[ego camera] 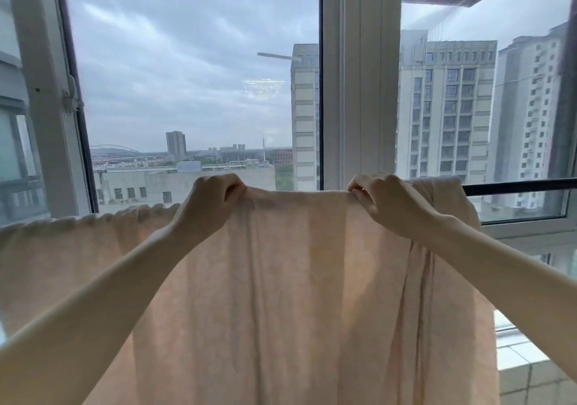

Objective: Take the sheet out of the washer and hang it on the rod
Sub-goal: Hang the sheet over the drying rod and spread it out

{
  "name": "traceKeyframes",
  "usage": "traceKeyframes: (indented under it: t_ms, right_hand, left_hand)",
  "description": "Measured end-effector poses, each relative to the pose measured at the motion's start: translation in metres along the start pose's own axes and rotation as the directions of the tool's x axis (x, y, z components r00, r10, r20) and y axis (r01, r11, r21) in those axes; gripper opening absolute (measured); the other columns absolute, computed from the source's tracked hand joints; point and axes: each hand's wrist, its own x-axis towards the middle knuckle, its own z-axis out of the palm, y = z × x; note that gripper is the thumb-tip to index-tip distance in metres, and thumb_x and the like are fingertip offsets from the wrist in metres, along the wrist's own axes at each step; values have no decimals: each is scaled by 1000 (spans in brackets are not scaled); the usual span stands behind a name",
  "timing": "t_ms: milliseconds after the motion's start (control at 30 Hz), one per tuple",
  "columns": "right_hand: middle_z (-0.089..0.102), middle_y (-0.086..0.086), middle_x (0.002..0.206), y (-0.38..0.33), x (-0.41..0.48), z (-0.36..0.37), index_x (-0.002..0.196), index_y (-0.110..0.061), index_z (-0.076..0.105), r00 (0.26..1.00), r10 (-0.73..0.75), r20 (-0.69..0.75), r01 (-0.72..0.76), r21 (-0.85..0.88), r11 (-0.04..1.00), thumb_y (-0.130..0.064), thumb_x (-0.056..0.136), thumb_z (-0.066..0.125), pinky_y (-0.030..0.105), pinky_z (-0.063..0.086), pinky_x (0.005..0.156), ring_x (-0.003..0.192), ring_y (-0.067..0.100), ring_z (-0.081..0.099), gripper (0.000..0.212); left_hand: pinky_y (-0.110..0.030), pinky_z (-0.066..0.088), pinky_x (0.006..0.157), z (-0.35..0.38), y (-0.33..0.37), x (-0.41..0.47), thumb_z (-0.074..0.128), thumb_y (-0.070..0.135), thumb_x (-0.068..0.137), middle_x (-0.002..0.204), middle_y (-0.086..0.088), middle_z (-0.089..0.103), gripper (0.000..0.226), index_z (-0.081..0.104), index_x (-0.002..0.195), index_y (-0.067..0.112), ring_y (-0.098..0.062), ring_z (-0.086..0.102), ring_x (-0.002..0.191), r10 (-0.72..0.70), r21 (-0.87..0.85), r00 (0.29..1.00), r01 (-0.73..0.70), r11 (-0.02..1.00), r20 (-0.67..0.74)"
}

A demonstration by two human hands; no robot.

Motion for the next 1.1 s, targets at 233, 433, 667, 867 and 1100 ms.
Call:
traceKeyframes:
  t_ms: [233,433,667,867,1100]
  right_hand:
    - [62,4,87,4,0,6,97,-12,54,997,-63,-50,56,-118,991,-18,99,47,35,50,74,83,18,56,10]
    - [62,11,86,19,1,-3,89,-5,53,992,-61,-113,18,-344,939,0,89,47,38,46,79,81,24,55,7]
    - [59,3,103,63,-17,-29,102,-12,56,999,35,-37,-42,-202,978,-18,99,45,27,35,87,96,14,49,13]
    - [67,0,93,51,-15,-16,98,-16,58,989,-146,-14,146,0,989,-33,96,54,38,51,83,92,16,59,17]
    - [56,-2,66,62,-14,-5,89,-18,51,971,-214,-107,216,2,976,-17,95,57,32,42,69,70,22,53,8]
  left_hand:
    - [-23,35,59,3,5,-1,58,12,93,65,4,60,17,70,82,9,-12,54,61,-21,4,1000,21,1000,-12]
    - [-25,34,61,0,6,-4,58,11,93,67,-3,65,17,70,82,7,-15,53,62,-74,60,996,77,995,-48]
    - [-34,52,74,12,18,-4,61,19,90,88,-8,74,12,72,89,16,-28,69,84,-243,176,954,273,946,-174]
    - [-31,52,78,61,95,7,62,22,90,95,6,72,13,73,95,22,-13,67,87,-71,12,997,71,997,-12]
    - [-15,37,71,65,112,10,63,13,89,90,4,72,13,75,92,16,-9,61,84,-249,57,967,252,966,-63]
